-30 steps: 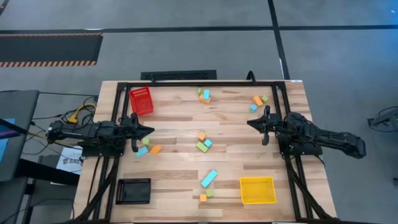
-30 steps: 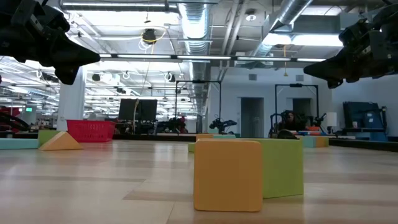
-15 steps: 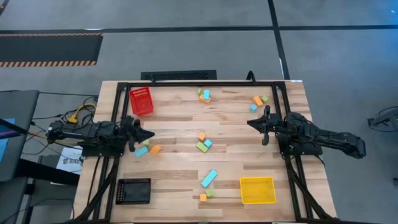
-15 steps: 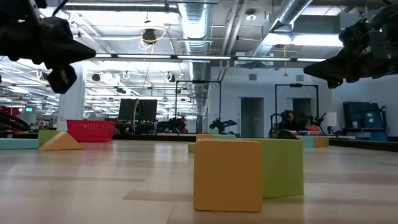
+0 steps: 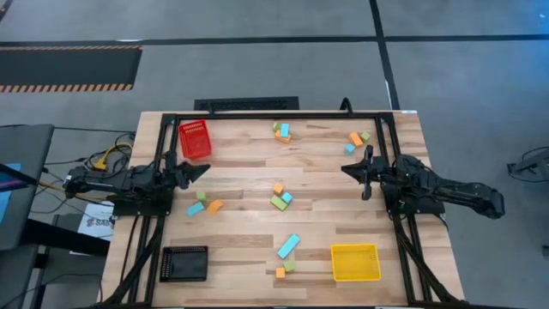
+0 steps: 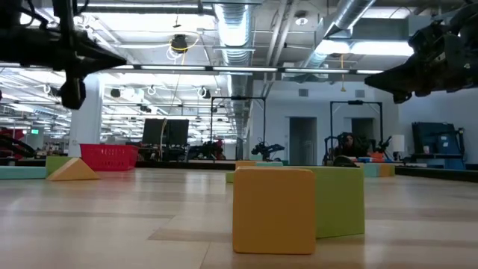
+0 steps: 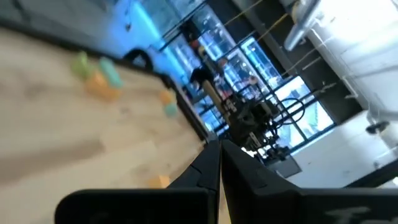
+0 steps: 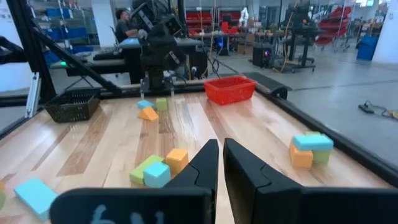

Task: Sort & place blocks by color
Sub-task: Put the green block into the red bin

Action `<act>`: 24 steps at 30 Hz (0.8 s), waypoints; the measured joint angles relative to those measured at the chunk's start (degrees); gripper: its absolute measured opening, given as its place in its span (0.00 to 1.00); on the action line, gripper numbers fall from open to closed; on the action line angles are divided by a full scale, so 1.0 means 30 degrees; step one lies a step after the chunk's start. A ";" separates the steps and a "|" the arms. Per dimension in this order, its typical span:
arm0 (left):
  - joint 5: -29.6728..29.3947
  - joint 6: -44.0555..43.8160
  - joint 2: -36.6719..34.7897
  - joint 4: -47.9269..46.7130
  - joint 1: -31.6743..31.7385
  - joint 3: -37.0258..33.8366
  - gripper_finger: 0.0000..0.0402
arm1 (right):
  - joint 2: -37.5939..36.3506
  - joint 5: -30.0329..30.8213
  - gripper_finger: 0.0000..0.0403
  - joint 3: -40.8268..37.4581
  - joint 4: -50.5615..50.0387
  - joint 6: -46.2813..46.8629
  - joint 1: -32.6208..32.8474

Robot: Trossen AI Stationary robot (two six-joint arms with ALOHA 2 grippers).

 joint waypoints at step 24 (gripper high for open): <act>0.4818 1.5412 1.3577 -0.8074 0.4413 0.9863 0.04 | 0.2927 0.4246 0.13 0.0983 0.4870 0.7967 0.0855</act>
